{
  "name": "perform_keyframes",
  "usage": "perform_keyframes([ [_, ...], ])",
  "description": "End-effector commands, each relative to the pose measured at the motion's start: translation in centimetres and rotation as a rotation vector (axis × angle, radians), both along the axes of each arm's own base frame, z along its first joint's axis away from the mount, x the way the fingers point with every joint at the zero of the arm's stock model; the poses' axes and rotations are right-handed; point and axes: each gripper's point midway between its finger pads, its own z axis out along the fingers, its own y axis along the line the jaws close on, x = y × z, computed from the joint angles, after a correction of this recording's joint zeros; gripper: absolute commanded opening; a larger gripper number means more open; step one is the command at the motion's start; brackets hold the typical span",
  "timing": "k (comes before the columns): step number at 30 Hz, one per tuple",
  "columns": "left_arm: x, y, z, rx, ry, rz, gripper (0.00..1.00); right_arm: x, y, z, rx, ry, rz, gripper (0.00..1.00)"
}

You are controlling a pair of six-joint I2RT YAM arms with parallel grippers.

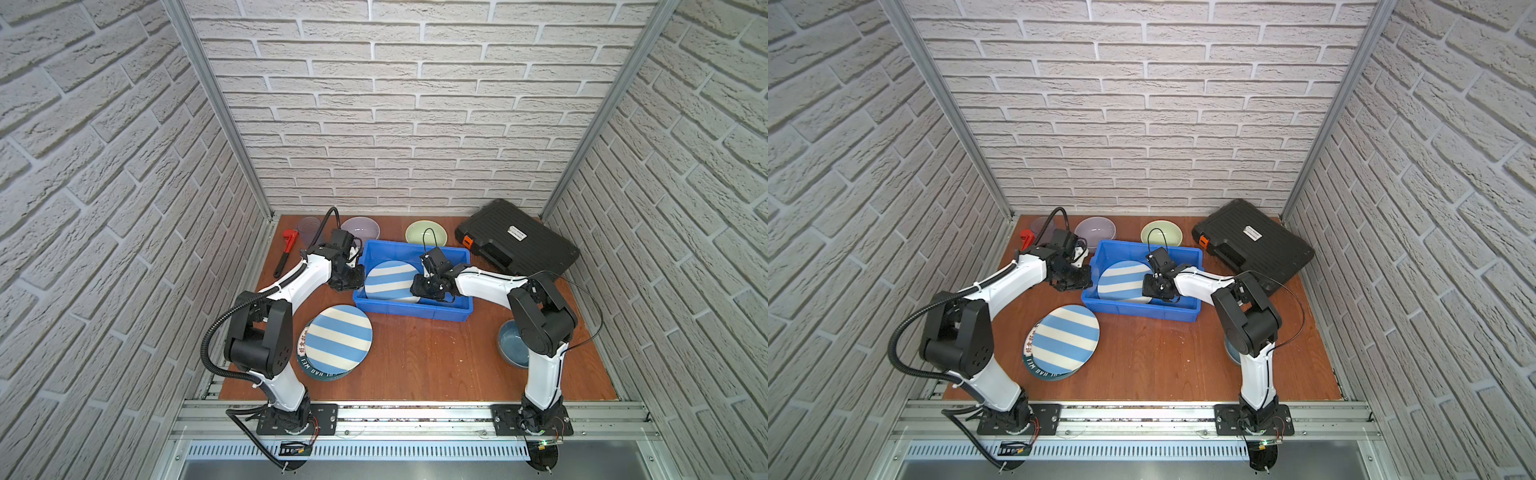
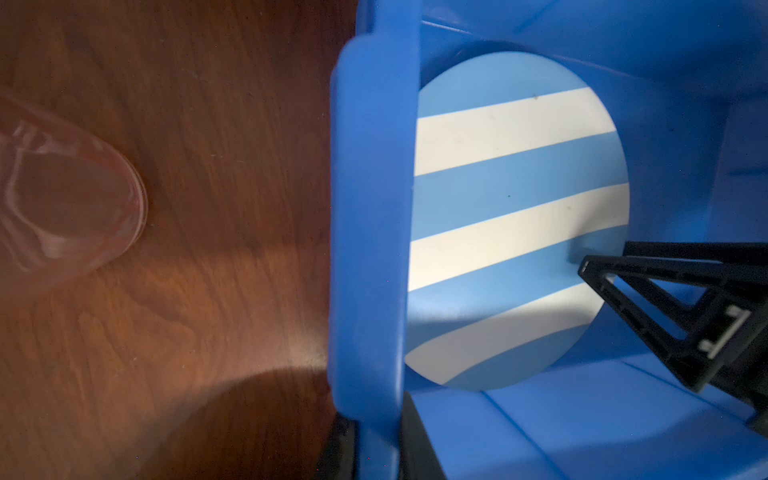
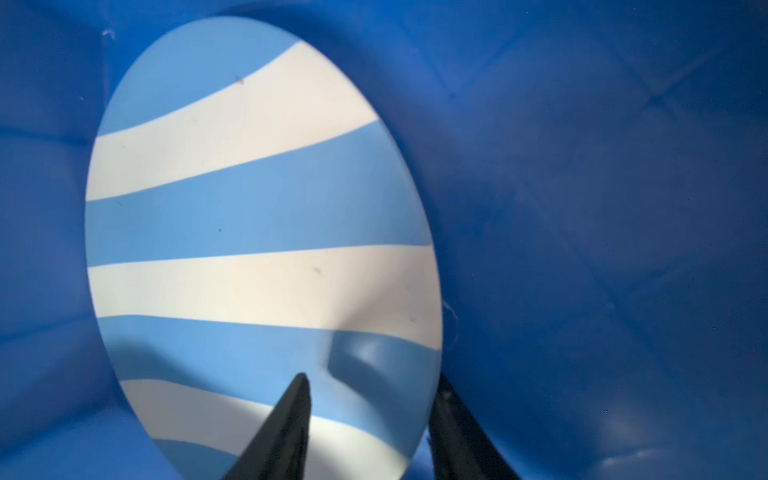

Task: Place the mixed dishes into the plastic bin
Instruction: 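Lower the plate into the bin with right gripper while left gripper moves to rim, then release the plate, move right gripper to the stack while left gripper follows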

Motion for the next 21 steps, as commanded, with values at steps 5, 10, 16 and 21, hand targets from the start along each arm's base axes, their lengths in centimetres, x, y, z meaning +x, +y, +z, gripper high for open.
perform_keyframes([
  [5, 0.6, -1.1, 0.8, -0.020, -0.007, -0.021, 0.15, 0.0, -0.9, 2.2, -0.063, -0.049, 0.016, 0.54],
  [10, 0.9, -1.0, 1.3, -0.012, -0.015, -0.020, 0.16, -0.1, -1.2, 3.4, -0.081, -0.073, 0.025, 0.54],
  [16, 1.0, -0.3, 2.0, 0.021, -0.019, -0.003, 0.21, 0.0, -1.8, 5.6, -0.108, -0.120, 0.043, 0.57],
  [21, 1.0, 0.0, 3.1, -0.001, -0.042, 0.024, 0.33, -0.1, -2.2, 7.3, -0.112, -0.154, 0.042, 0.61],
])
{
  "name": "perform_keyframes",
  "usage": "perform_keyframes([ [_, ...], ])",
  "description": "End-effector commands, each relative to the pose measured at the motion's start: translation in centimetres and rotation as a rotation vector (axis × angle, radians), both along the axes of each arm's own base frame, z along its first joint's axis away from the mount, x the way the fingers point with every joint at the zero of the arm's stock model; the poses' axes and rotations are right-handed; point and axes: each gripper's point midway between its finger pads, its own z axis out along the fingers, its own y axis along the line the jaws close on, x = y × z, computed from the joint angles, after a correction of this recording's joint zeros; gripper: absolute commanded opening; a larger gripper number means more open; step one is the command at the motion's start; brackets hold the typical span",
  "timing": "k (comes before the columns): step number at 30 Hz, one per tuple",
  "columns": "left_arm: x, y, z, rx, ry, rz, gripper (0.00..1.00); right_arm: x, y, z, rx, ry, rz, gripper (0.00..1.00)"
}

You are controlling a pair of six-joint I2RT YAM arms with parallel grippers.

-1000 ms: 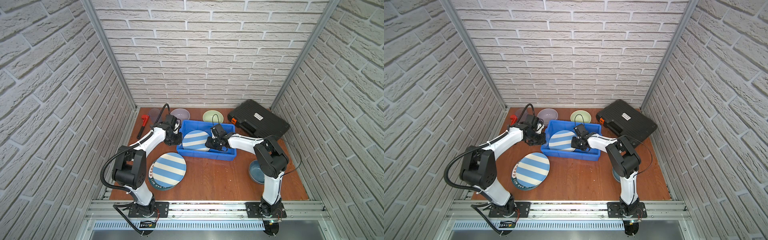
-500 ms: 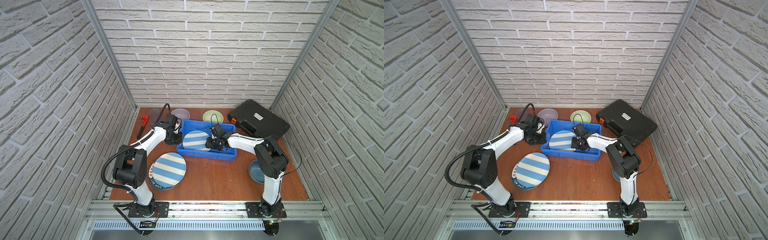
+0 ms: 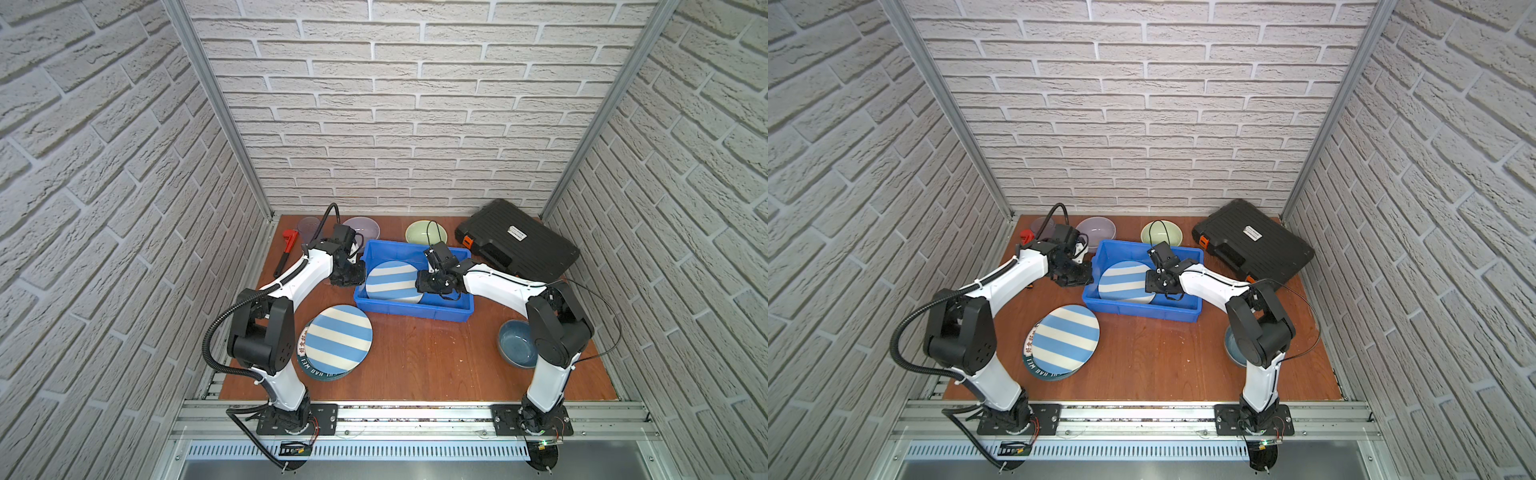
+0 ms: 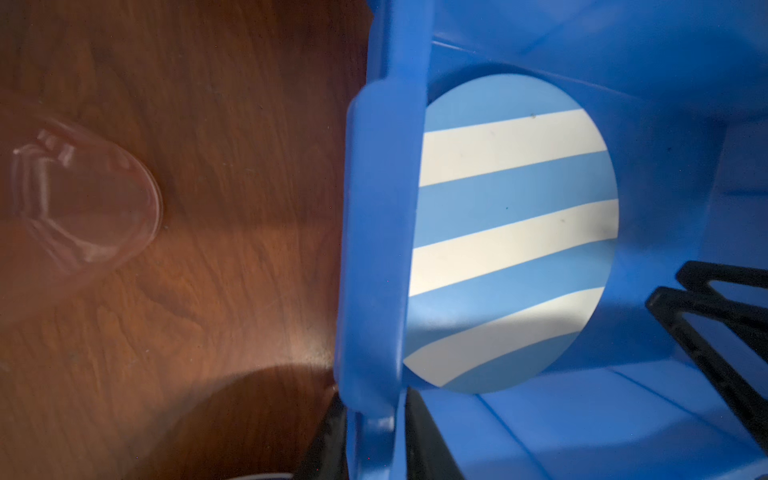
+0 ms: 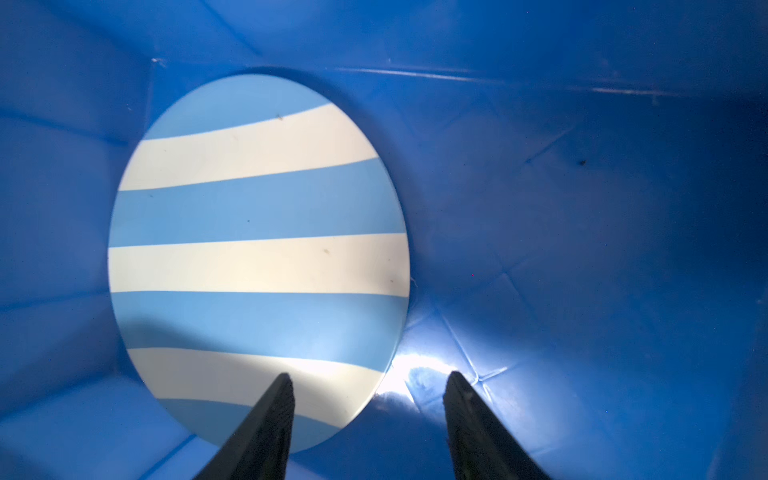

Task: Place the mixed dishes into the plastic bin
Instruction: 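Release the plate, move right gripper to the stack while left gripper follows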

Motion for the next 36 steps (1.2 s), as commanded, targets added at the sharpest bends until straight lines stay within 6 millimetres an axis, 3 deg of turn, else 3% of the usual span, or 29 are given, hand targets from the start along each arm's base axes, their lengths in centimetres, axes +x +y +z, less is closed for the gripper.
perform_keyframes([
  [1, 0.3, 0.0, 2.2, -0.024, -0.049, 0.013, 0.36, 0.2, 0.0, 3.1, -0.003, -0.068, 0.015, 0.61],
  [7, -0.5, 1.2, 4.0, 0.004, -0.081, 0.047, 0.52, -0.4, 0.2, 5.8, 0.008, -0.120, 0.047, 0.60],
  [13, -2.6, 5.4, 5.0, 0.016, -0.084, 0.230, 0.57, -2.0, 1.5, 9.1, 0.050, -0.187, 0.111, 0.57],
  [17, -5.3, 9.0, 4.1, -0.004, -0.036, 0.387, 0.57, -4.0, 3.7, 10.9, 0.089, -0.241, 0.201, 0.57],
  [21, -8.3, 11.7, 3.2, 0.017, -0.011, 0.484, 0.57, -5.6, 5.9, 11.1, 0.133, -0.268, 0.270, 0.59],
  [26, -11.2, 13.7, 2.2, 0.039, 0.015, 0.576, 0.58, -7.5, 8.4, 10.4, 0.164, -0.251, 0.356, 0.62],
  [36, -15.1, 15.2, 0.3, 0.064, 0.040, 0.679, 0.64, -10.9, 13.6, 10.4, 0.265, -0.222, 0.503, 0.64],
])
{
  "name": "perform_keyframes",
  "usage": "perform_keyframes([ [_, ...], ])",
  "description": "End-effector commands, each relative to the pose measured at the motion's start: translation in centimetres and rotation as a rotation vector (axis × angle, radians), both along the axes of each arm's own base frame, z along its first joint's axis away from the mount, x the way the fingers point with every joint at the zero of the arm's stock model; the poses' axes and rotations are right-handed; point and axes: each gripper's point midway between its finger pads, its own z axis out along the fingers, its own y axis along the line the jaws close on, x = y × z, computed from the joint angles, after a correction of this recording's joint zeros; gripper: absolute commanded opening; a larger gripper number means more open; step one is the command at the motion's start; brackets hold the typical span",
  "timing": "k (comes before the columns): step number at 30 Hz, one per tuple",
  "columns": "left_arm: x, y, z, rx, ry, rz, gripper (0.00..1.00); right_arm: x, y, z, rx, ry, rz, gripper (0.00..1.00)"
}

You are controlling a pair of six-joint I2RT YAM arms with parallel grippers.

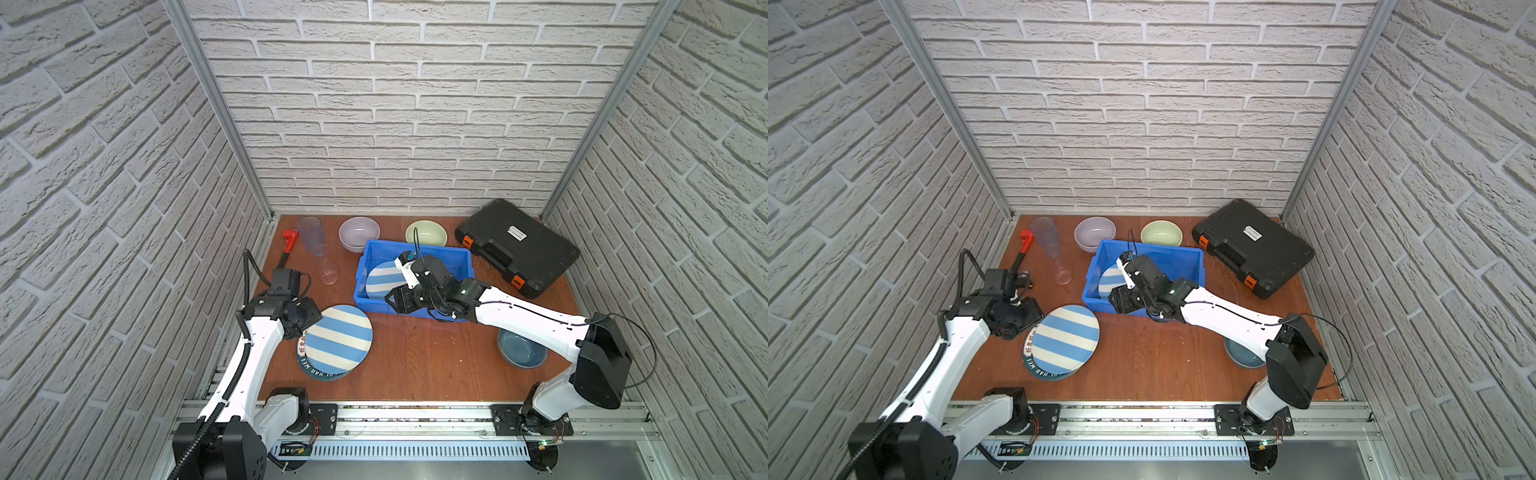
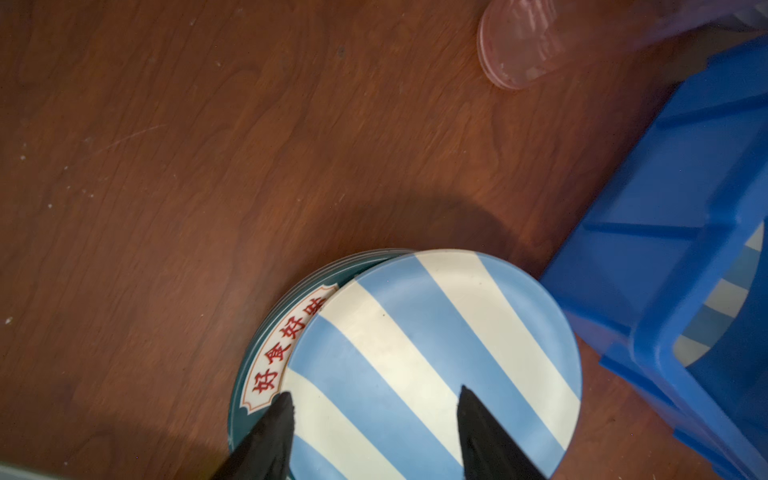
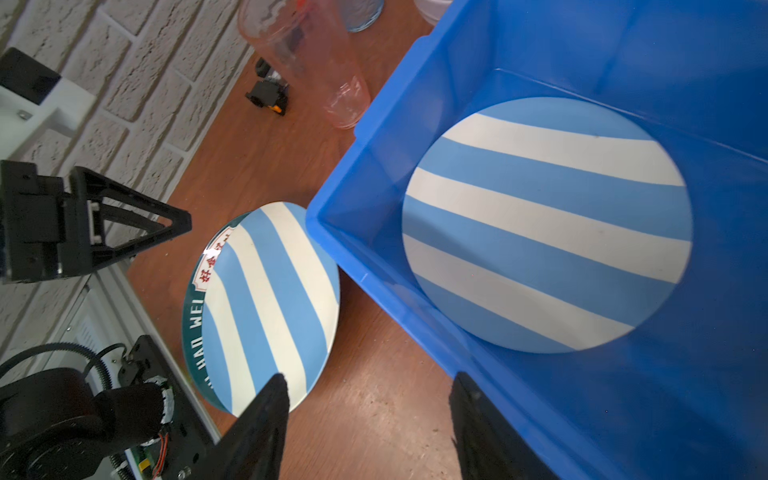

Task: Place the mixed dishes into the plastic bin
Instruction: 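Release the plate, move right gripper to the stack while left gripper follows, then pin the stack with left gripper while right gripper tilts the top plate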

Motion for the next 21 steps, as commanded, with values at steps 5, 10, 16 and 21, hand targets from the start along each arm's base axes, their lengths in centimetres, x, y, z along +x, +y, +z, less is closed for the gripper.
perform_keyframes([
  [5, -1.7, 0.5, -1.4, -0.002, 0.040, 0.068, 0.64, -2.7, 3.7, -0.2, 0.050, 0.009, 0.103, 0.64],
  [10, -2.0, 0.8, -2.7, -0.003, 0.062, 0.112, 0.62, -3.9, 4.5, -2.1, 0.043, 0.039, 0.128, 0.64],
  [16, -2.3, 1.0, -4.0, 0.001, 0.059, 0.148, 0.59, -4.7, 5.8, -3.3, 0.059, 0.085, 0.164, 0.64],
  [21, -2.3, 0.9, -4.9, 0.003, 0.072, 0.144, 0.56, -5.1, 6.1, -5.5, 0.015, 0.128, 0.160, 0.62],
])
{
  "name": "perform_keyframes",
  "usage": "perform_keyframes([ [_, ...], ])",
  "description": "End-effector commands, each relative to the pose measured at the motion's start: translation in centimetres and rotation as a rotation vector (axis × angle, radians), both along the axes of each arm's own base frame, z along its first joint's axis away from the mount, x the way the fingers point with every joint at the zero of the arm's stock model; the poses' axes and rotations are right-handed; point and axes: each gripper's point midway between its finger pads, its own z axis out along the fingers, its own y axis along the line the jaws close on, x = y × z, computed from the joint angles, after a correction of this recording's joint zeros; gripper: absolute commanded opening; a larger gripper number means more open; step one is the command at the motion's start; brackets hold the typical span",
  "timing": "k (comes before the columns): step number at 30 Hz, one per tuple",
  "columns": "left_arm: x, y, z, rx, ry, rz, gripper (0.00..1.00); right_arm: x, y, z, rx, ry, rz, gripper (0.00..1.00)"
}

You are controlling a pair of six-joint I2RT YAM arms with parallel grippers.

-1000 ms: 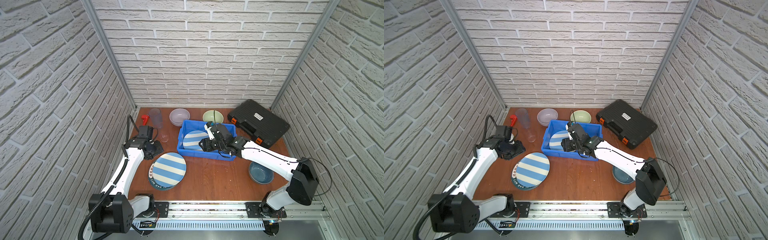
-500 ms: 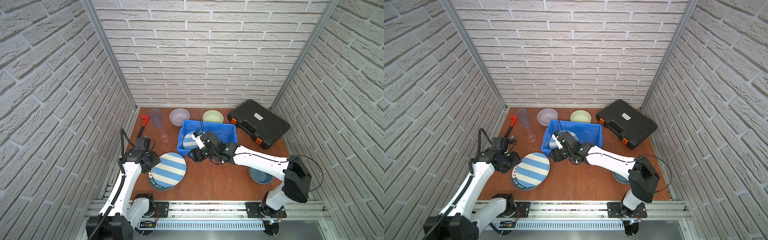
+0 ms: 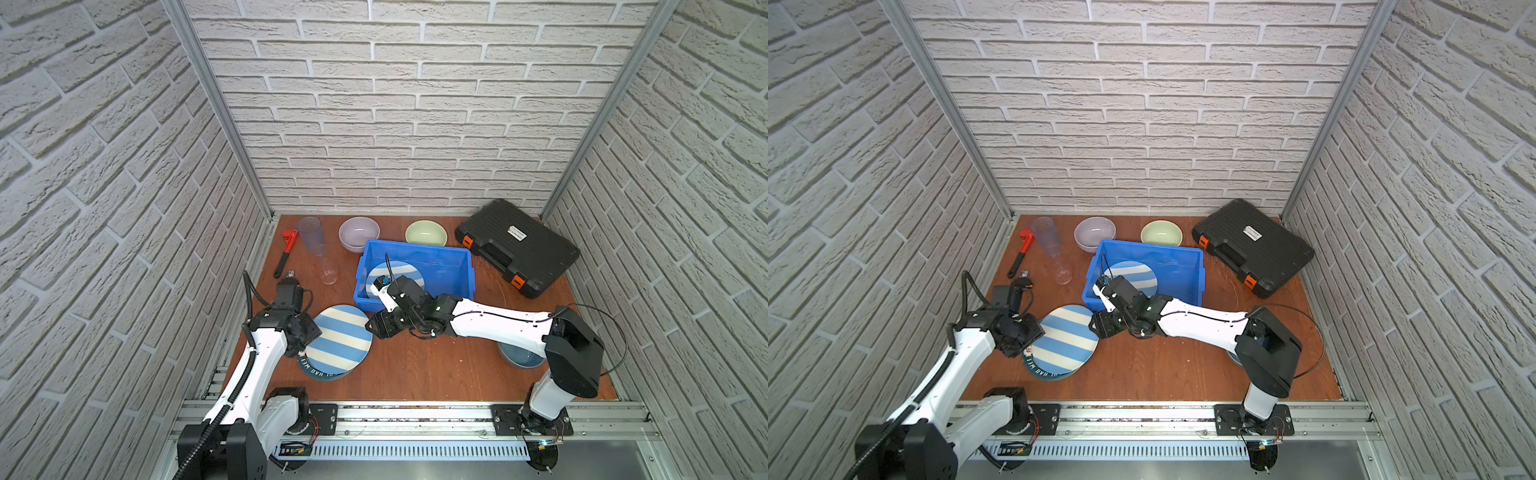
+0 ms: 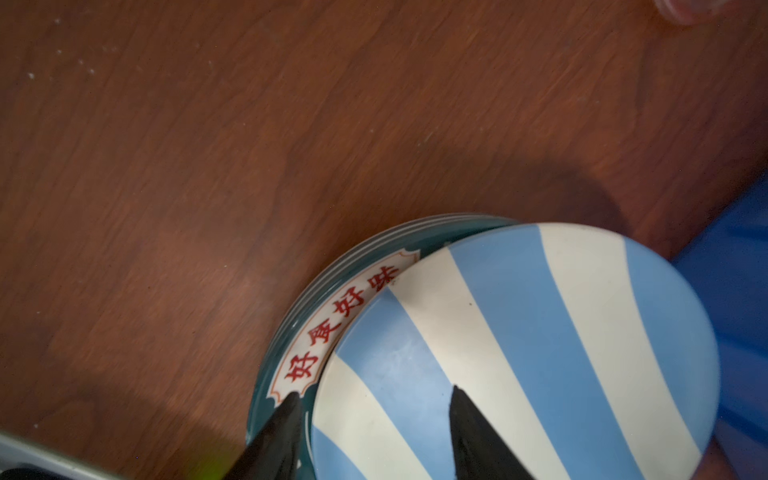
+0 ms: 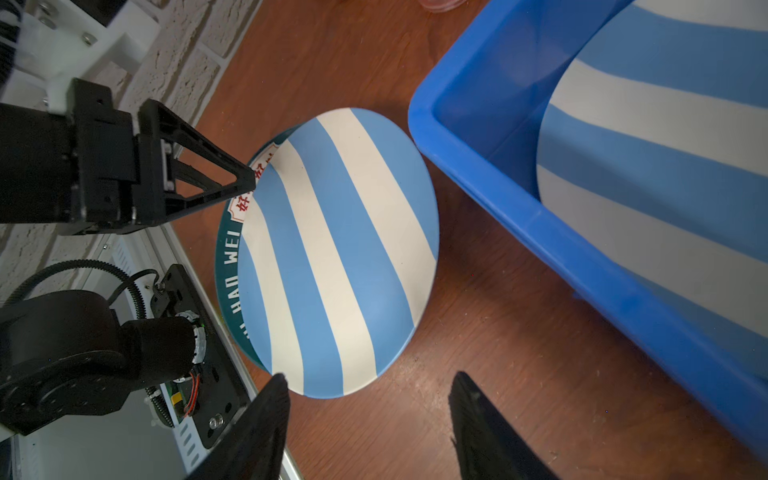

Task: Place the mixed dishes into the plastic bin
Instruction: 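Pin the stack with left gripper while right gripper tilts the top plate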

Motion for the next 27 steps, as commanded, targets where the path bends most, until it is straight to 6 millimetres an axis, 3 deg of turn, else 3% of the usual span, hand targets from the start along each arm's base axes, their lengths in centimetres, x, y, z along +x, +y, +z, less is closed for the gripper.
perform_keyframes([
  [1, 0.6, 0.3, -0.3, 0.020, -0.021, 0.019, 0.56, -0.4, 0.9, -0.3, 0.014, 0.018, 0.001, 0.62],
  [11, 0.8, 0.2, -2.2, 0.020, -0.007, 0.008, 0.51, -0.5, 1.4, -3.1, -0.012, 0.069, -0.027, 0.61],
  [27, 0.3, 0.3, -3.1, 0.057, 0.027, -0.009, 0.51, 0.4, 4.0, -4.9, 0.016, 0.099, -0.016, 0.61],
])
